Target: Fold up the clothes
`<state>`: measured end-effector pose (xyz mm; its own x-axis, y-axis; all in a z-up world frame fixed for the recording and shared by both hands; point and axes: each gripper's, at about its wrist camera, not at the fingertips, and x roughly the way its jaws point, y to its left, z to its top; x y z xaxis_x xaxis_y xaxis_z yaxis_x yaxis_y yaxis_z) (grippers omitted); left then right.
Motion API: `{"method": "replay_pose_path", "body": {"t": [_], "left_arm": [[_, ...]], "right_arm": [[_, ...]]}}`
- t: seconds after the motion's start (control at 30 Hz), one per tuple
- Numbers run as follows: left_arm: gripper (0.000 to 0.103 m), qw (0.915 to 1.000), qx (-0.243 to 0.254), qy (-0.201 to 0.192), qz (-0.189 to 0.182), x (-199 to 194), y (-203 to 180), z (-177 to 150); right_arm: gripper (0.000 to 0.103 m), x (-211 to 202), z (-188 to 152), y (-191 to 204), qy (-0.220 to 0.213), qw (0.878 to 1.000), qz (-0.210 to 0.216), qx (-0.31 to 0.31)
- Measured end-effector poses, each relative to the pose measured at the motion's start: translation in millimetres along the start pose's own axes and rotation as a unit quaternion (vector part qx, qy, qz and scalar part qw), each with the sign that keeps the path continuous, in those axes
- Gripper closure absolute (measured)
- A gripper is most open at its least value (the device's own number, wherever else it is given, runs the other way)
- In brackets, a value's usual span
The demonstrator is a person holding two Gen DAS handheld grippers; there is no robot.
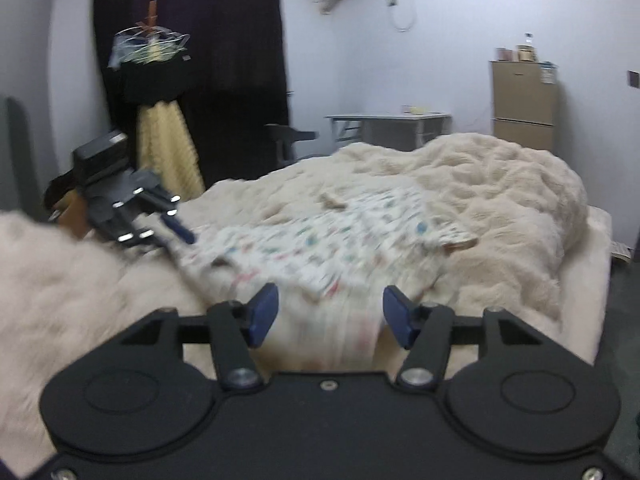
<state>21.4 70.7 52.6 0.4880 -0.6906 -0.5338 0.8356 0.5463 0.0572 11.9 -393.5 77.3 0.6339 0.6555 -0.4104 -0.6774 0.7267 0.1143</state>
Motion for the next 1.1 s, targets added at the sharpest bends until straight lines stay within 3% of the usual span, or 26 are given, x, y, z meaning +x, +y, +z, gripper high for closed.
{"method": "replay_pose_path", "body": {"t": [0.07, 0.1, 0.17, 0.23, 0.3, 0.33, 0.37, 0.4, 0.43, 0.47, 0.5, 0.53, 0.57, 0.6, 0.63, 0.67, 0.7, 0.73, 0.87, 0.93, 0.97, 1.0, 1.03, 1.07, 1.1], "left_arm": [[0.046, 0.999, -0.042, -0.009, -0.012, -8, 21, 3], [0.039, 0.9979, -0.062, -0.017, -0.002, -11, 34, 5], [0.034, 0.992, -0.108, -0.027, 0.06, -10, 67, 13], [0.02, 0.9811, -0.165, -0.038, 0.092, -3, 96, 18], [0.018, 0.9568, -0.231, -0.041, 0.172, 18, 129, 23], [0.018, 0.9449, -0.264, -0.038, 0.19, 29, 143, 25], [0.018, 0.9272, -0.317, -0.038, 0.196, 47, 163, 24], [0.018, 0.919, -0.347, -0.038, 0.184, 55, 171, 22], [0.019, 0.8963, -0.415, -0.035, 0.152, 76, 191, 16], [0.02, 0.8836, -0.447, -0.029, 0.136, 87, 202, 13], [0.02, 0.8656, -0.485, -0.017, 0.121, 109, 215, 9], [0.025, 0.8568, -0.501, -0.003, 0.124, 128, 224, 8], [0.03, 0.8567, -0.498, 0.006, 0.135, 137, 227, 8], [0.042, 0.8584, -0.489, 0.014, 0.154, 149, 232, 10], [0.054, 0.858, -0.485, 0.018, 0.169, 159, 237, 10], [0.061, 0.8571, -0.487, 0.014, 0.166, 164, 239, 8], [0.08, 0.8569, -0.489, 0.01, 0.163, 167, 241, 7], [0.091, 0.8612, -0.482, 0.005, 0.162, 165, 242, 7], [0.097, 0.8991, -0.396, -0.038, 0.182, 138, 236, 23], [0.097, 0.9196, -0.301, -0.064, 0.244, 108, 226, 46], [0.097, 0.9238, -0.262, -0.068, 0.27, 100, 220, 55], [0.097, 0.9246, -0.187, -0.077, 0.322, 87, 206, 69], [0.097, 0.9184, -0.119, -0.086, 0.367, 76, 193, 81], [0.097, 0.9085, -0.072, -0.097, 0.4, 69, 183, 87], [0.097, 0.8883, -0.011, -0.112, 0.445, 58, 168, 92]], "right_arm": [[0.042, 15, 13, -14, 0.006, 1.0, -0.014, 0.023], [0.04, 30, 20, -23, 0.01, 0.999, -0.023, 0.042], [0.039, 54, 27, -38, 0.022, 0.996, -0.044, 0.079], [0.039, 84, 29, -60, 0.031, 0.991, -0.066, 0.116], [0.039, 107, 28, -76, 0.035, 0.985, -0.078, 0.151], [0.039, 121, 23, -89, 0.035, 0.981, -0.081, 0.17], [0.038, 127, 20, -94, 0.033, 0.979, -0.083, 0.181], [0.037, 139, 17, -103, 0.022, 0.974, -0.091, 0.205], [0.036, 140, 16, -106, 0.02, 0.973, -0.092, 0.209], [0.035, 152, 10, -118, 0.003, 0.967, -0.084, 0.243], [0.034, 157, 5, -125, -0.003, 0.961, -0.077, 0.267], [0.034, 163, 2, -131, -0.003, 0.956, -0.067, 0.286], [0.034, 170, -1, -136, -0.002, 0.951, -0.057, 0.305], [0.035, 174, -5, -142, 0.002, 0.945, -0.048, 0.324], [0.042, 176, -5, -143, 0.003, 0.943, -0.046, 0.328], [0.05, 184, -11, -152, 0.004, 0.931, -0.021, 0.365], [0.081, 189, -13, -156, 0.006, 0.926, 0.0, 0.377], [0.095, 190, -13, -155, 0.006, 0.925, 0.012, 0.379], [0.099, 175, 0, -145, -0.031, 0.942, -0.013, 0.334], [0.1, 157, 12, -137, -0.065, 0.949, -0.026, 0.306], [0.101, 150, 18, -133, -0.079, 0.953, -0.032, 0.292], [0.101, 143, 23, -130, -0.093, 0.954, -0.035, 0.283], [0.103, 134, 29, -127, -0.116, 0.953, -0.033, 0.277], [0.103, 129, 32, -127, -0.129, 0.952, -0.029, 0.276], [0.103, 118, 38, -124, -0.161, 0.949, -0.024, 0.27]]}}
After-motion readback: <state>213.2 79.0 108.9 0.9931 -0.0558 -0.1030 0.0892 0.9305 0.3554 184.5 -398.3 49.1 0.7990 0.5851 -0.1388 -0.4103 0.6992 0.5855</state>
